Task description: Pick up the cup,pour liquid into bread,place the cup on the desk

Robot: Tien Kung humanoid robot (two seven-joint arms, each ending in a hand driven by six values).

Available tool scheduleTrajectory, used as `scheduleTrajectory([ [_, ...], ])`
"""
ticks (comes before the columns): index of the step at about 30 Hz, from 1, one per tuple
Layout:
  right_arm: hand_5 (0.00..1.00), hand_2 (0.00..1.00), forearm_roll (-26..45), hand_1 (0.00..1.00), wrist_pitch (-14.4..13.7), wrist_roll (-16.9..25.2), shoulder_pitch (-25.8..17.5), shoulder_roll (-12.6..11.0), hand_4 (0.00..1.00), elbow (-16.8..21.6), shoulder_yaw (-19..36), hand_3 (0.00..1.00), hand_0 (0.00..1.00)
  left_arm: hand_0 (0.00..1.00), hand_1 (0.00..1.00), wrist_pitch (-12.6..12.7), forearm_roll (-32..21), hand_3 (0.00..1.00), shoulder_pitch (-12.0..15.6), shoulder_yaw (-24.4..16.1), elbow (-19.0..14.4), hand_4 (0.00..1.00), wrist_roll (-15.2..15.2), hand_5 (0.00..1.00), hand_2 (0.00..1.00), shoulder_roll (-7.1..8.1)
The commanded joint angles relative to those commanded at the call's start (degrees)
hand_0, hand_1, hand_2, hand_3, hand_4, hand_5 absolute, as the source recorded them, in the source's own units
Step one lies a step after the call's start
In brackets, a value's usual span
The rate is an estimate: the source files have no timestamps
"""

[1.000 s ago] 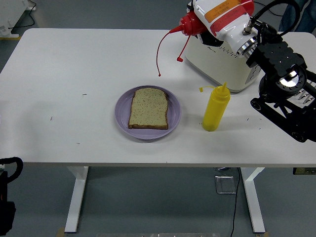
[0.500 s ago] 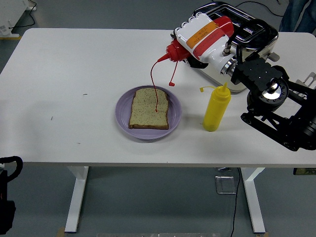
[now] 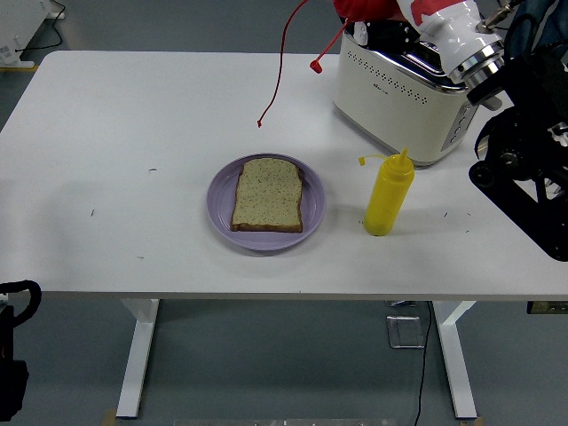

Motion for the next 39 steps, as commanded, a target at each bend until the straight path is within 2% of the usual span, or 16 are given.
scheduleTrajectory([
  [2, 0.242, 0.195, 4.84, 0.041, 0.96, 1.13, -2.24, -0.48, 0.537, 0.58, 4.27, 0.302, 0.005, 0.783, 0.732, 0.01, 0.00, 0.688, 0.01, -0.02, -0.01, 0.568, -0.01, 0.998, 0.733, 0.00],
  [7, 0.243, 0.196, 16.76, 0.041, 1.21, 0.98, -7.34, -1.24, 0.533, 0.25, 13.97, 0.301, 0.006, 0.783, 0.732, 0.02, 0.00, 0.688, 0.03, -0.04, -0.02, 0.567, -0.02, 0.998, 0.732, 0.00],
  [13, 0.241, 0.196, 31.28, 0.041, -0.25, 0.24, -13.94, -1.41, 0.534, -0.42, 21.42, 0.302, 0.008, 0.782, 0.731, 0.04, -0.02, 0.687, 0.05, 0.08, -0.04, 0.567, 0.00, 0.998, 0.731, 0.00],
  [16, 0.236, 0.197, 38.73, 0.046, 0.52, 0.69, -17.30, -1.36, 0.530, -0.56, 23.81, 0.303, 0.010, 0.782, 0.730, 0.05, -0.05, 0.686, 0.11, 0.16, -0.03, 0.566, 0.00, 0.998, 0.731, 0.00],
  [23, 0.242, 0.196, 55.49, 0.045, 3.01, 2.96, -23.00, -1.14, 0.522, -0.85, 25.07, 0.301, 0.014, 0.781, 0.730, 0.07, -0.05, 0.686, 0.19, 0.43, -0.03, 0.567, -0.02, 0.998, 0.730, 0.00],
  [31, 0.248, 0.195, 73.98, 0.045, 6.37, 10.18, -29.36, -0.33, 0.510, -1.72, 23.57, 0.300, 0.016, 0.781, 0.730, 0.09, -0.05, 0.686, 0.43, 0.86, -0.02, 0.567, -0.05, 0.998, 0.731, 0.00],
  [35, 0.253, 0.196, 73.07, 0.046, 7.17, 15.09, -31.85, -0.04, 0.506, -2.97, 21.72, 0.302, 0.019, 0.781, 0.730, 0.08, -0.04, 0.686, 0.56, 1.09, 0.00, 0.567, -0.05, 0.998, 0.731, 0.00],
  [39, 0.253, 0.196, 71.00, 0.046, 6.76, 19.49, -33.36, 0.14, 0.506, -4.15, 19.83, 0.302, 0.019, 0.781, 0.730, 0.10, -0.04, 0.686, 0.67, 1.24, 0.03, 0.567, -0.06, 0.998, 0.731, 0.00],
])
